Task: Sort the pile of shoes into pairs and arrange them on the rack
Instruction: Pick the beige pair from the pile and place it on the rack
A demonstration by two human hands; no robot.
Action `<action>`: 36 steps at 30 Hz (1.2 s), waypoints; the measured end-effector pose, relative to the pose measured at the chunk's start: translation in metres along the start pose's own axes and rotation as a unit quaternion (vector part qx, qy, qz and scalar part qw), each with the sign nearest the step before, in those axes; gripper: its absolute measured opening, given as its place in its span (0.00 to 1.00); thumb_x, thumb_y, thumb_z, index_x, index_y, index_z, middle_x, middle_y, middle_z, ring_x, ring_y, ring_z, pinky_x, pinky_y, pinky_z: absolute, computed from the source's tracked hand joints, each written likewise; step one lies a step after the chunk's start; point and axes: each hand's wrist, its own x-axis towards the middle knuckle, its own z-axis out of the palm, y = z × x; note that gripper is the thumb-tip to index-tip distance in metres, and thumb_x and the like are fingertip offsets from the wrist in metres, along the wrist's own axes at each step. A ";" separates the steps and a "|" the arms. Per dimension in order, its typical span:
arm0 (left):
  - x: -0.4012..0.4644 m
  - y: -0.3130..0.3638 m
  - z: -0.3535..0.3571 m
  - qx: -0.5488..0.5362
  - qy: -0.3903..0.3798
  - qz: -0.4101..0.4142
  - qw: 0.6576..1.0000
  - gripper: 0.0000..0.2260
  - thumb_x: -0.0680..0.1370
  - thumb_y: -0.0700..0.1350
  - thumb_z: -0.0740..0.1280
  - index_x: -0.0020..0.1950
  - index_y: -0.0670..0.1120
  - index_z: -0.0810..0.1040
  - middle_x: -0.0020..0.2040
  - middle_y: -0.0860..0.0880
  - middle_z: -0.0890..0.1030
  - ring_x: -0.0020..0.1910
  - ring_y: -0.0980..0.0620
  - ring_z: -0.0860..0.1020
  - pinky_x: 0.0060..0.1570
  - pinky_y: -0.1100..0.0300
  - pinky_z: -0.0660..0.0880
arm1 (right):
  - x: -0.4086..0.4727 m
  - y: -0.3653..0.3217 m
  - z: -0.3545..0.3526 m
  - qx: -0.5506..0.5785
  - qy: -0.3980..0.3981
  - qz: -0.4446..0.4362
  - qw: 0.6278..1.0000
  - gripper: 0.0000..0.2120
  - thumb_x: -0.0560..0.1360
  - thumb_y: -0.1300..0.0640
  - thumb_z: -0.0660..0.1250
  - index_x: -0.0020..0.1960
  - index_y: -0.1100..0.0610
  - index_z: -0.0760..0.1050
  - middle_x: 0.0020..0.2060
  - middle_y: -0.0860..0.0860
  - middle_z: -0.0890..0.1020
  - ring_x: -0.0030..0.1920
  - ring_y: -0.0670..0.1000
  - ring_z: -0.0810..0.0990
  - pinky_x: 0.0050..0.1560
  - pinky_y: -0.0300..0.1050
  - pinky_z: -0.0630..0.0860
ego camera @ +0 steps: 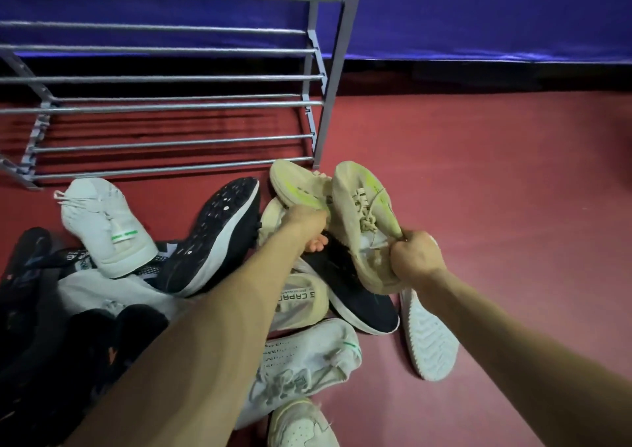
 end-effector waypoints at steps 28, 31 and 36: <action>0.019 0.001 0.049 0.023 0.126 0.042 0.991 0.15 0.78 0.42 0.63 0.63 0.41 0.76 0.60 0.42 0.79 0.58 0.41 0.78 0.55 0.52 0.77 | -0.036 0.028 0.003 0.092 0.026 0.023 0.995 0.13 0.74 0.65 0.58 0.51 0.54 0.78 0.42 0.55 0.85 0.46 0.57 0.84 0.51 0.54 0.81; 0.015 -0.004 0.050 0.038 0.171 0.043 0.984 0.12 0.78 0.45 0.63 0.55 0.40 0.80 0.56 0.40 0.81 0.52 0.39 0.81 0.50 0.51 0.79 | -0.037 0.035 0.000 0.096 0.041 0.026 0.994 0.15 0.72 0.64 0.60 0.55 0.51 0.76 0.43 0.54 0.85 0.47 0.57 0.84 0.52 0.54 0.81; -0.013 0.003 0.012 0.113 0.251 0.104 0.956 0.14 0.79 0.48 0.62 0.53 0.38 0.79 0.54 0.38 0.81 0.51 0.38 0.80 0.42 0.53 0.74 | -0.037 0.026 -0.011 0.104 0.081 0.005 0.991 0.11 0.73 0.60 0.62 0.50 0.46 0.77 0.40 0.50 0.86 0.43 0.55 0.85 0.50 0.54 0.82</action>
